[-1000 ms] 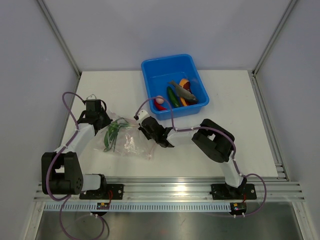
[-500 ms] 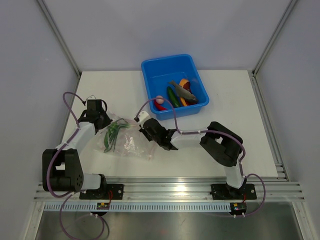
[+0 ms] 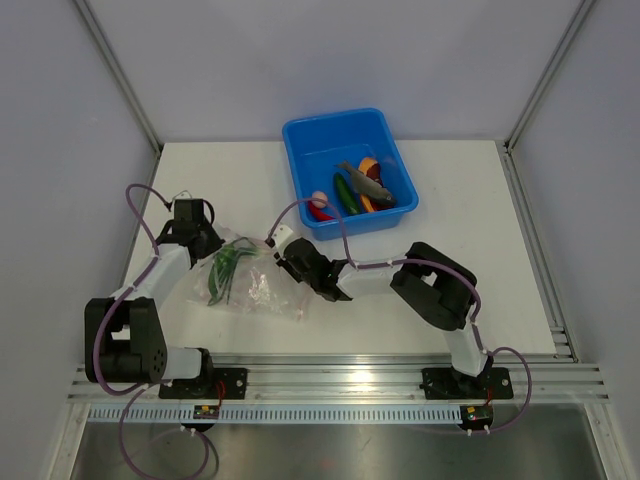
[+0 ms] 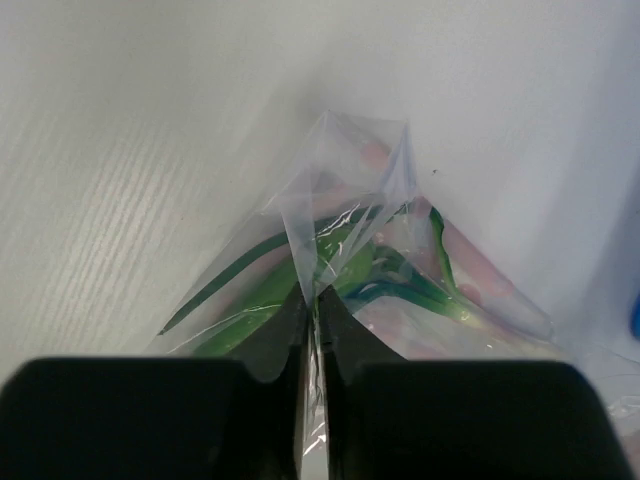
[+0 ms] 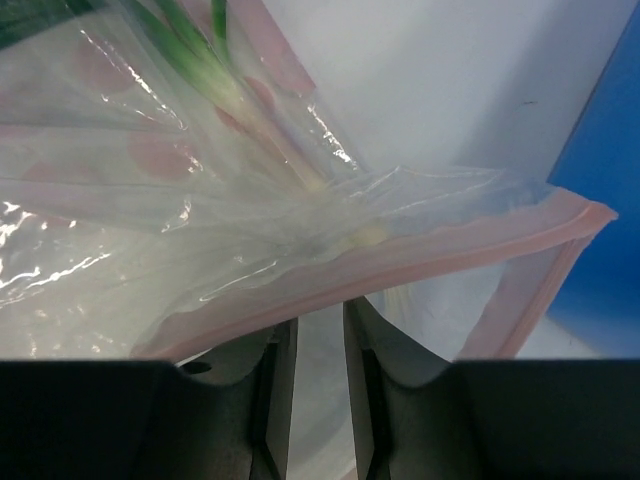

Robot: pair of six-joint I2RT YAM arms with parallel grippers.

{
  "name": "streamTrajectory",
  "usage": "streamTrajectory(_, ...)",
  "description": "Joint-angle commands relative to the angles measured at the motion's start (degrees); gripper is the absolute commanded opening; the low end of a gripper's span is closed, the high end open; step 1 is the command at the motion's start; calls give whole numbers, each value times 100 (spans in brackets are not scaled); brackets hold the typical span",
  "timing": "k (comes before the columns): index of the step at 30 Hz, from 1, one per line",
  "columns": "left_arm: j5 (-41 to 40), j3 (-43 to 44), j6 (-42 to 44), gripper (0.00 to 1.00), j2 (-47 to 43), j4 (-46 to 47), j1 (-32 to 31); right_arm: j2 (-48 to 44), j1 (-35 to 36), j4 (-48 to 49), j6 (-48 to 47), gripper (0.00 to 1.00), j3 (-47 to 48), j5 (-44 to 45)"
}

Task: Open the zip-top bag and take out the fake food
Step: Pick up the fake vegetable from the zipper food storage bag.

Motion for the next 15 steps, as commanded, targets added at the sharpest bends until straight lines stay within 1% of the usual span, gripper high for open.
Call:
streamTrajectory(1,-237,207,1,16,-228,37,36,1,28,382,-149,32,155,103)
streamTrajectory(2,-377,173,-35,26,-324,27,36,-16,28,391,-149,32,146,103)
streamTrajectory(3,-474,111,-61,64,-421,53,27,-25,37,399,-140,32,137,103)
streamTrajectory(4,-501,-2,-96,74,-631,140,36,-34,28,426,-132,32,111,112)
streamTrajectory(5,-571,-30,-132,82,-728,124,27,-43,28,426,-131,32,111,86)
streamTrajectory(6,-737,-47,-167,92,-825,97,36,-43,28,426,-131,31,102,59)
streamTrajectory(9,-783,-126,-176,96,-1255,79,27,-17,37,478,-52,31,76,-37)
streamTrajectory(11,-687,-275,-115,99,-1667,334,-43,-43,37,522,-17,31,50,32)
streamTrajectory(13,-616,-346,-9,99,-1845,648,-349,-113,28,889,27,31,-195,103)
streamTrajectory(15,-659,-250,52,99,-1811,721,-709,-139,28,1372,79,32,-450,164)
